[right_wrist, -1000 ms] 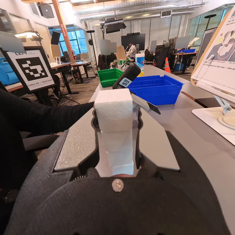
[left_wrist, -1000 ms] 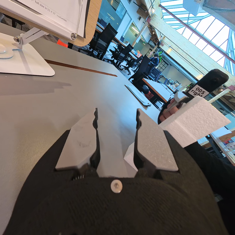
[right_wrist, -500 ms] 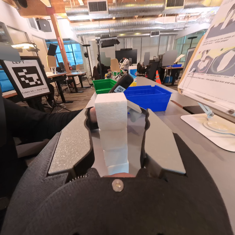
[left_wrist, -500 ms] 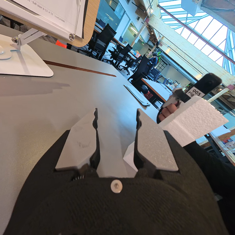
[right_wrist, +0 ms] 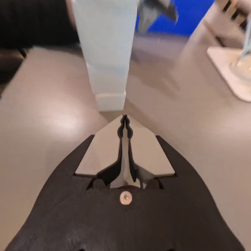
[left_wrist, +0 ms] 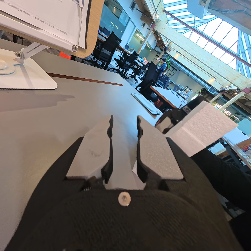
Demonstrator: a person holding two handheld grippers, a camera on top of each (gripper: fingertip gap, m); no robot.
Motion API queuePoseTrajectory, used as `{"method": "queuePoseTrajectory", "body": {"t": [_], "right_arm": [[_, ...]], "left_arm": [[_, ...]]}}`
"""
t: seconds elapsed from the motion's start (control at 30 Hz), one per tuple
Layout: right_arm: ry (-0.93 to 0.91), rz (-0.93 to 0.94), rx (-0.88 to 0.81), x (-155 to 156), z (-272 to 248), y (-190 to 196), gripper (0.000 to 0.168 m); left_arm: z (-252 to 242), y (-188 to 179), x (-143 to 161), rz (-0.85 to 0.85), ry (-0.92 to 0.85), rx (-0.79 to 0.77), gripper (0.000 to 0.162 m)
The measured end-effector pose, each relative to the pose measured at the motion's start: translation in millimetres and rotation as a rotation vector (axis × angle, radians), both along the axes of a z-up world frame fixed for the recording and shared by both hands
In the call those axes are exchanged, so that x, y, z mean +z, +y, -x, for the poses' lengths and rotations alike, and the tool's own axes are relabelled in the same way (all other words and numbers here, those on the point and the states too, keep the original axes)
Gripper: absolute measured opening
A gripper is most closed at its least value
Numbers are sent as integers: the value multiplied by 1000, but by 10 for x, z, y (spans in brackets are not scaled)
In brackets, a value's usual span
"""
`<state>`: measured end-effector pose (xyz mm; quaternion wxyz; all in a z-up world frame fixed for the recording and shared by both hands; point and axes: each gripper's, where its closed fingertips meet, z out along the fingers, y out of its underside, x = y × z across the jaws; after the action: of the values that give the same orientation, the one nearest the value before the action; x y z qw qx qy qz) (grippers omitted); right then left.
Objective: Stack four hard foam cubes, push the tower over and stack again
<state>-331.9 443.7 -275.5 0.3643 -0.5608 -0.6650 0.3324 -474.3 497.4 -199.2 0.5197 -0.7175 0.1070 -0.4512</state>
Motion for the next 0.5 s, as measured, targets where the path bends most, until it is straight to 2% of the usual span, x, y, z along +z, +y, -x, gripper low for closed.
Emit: {"method": "queuePoseTrajectory", "body": {"t": [0.07, 0.17, 0.37, 0.5], "right_arm": [[-118, 12, -24, -256, -36, 42, 0], [-204, 12, -34, -432, -42, 41, 0], [-199, 36, -54, -432, -23, 57, 0], [-197, 41, -65, -433, -20, 73, 0]], "left_arm": [[-20, -12, 0, -4, 4, -10, 29], [-34, -20, -6, -14, 29, -10, 25], [-62, -92, 103, -68, 59, -16, 1], [-76, -157, 203, -135, 120, -7, 0]]}}
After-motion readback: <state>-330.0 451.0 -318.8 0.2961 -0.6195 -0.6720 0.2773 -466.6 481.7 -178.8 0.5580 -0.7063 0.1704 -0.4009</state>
